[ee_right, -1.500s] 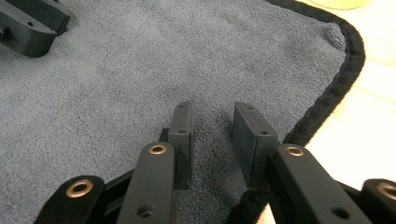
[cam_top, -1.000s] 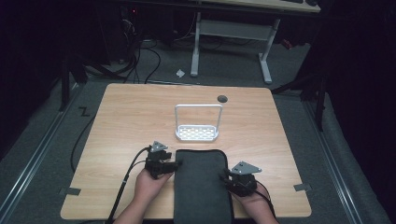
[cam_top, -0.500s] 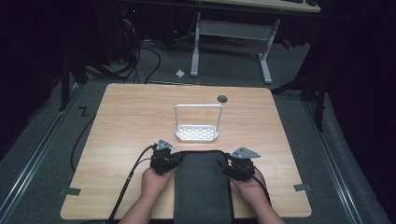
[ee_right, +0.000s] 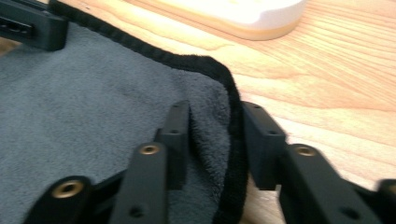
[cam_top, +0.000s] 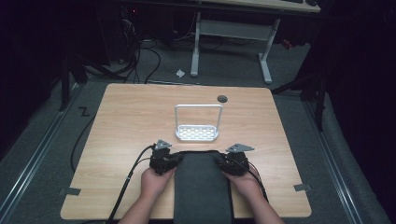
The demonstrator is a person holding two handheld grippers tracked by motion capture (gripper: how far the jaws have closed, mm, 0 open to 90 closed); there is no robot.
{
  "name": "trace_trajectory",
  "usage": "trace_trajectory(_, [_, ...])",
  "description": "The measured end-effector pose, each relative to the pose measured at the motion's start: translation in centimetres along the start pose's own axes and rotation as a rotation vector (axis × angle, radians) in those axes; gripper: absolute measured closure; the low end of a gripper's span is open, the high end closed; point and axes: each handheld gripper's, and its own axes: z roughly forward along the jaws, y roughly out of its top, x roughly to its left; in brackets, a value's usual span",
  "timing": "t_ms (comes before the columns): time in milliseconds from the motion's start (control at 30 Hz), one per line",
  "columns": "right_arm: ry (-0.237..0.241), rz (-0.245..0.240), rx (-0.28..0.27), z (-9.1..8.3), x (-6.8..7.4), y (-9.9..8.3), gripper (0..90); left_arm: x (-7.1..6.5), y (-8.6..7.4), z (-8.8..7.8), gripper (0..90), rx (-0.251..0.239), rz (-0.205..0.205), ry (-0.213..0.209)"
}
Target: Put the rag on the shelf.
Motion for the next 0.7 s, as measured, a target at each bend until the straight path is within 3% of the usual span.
trace_trajectory(133, [0.017, -0.016, 0.008, -0.01, 0.32, 0.04, 77.9, -0.06, -0.02, -0.04, 76.9, 0.000, 0.001, 0.004])
trace_trajectory(233, [0.007, -0.039, 0.000, -0.24, 0.50, 0.01, 78.7, -0.07, -0.06, -0.11, 76.7, -0.007, 0.002, 0.004])
trace_trajectory(533, [-0.005, -0.032, -0.021, -0.70, 0.77, -0.35, 78.8, -0.13, -0.09, -0.19, 78.8, -0.015, 0.009, 0.000])
trace_trajectory(700, [-0.016, -0.057, -0.043, -0.92, 0.95, -0.38, 78.7, -0.13, -0.13, -0.28, 80.0, -0.021, 0.010, -0.002])
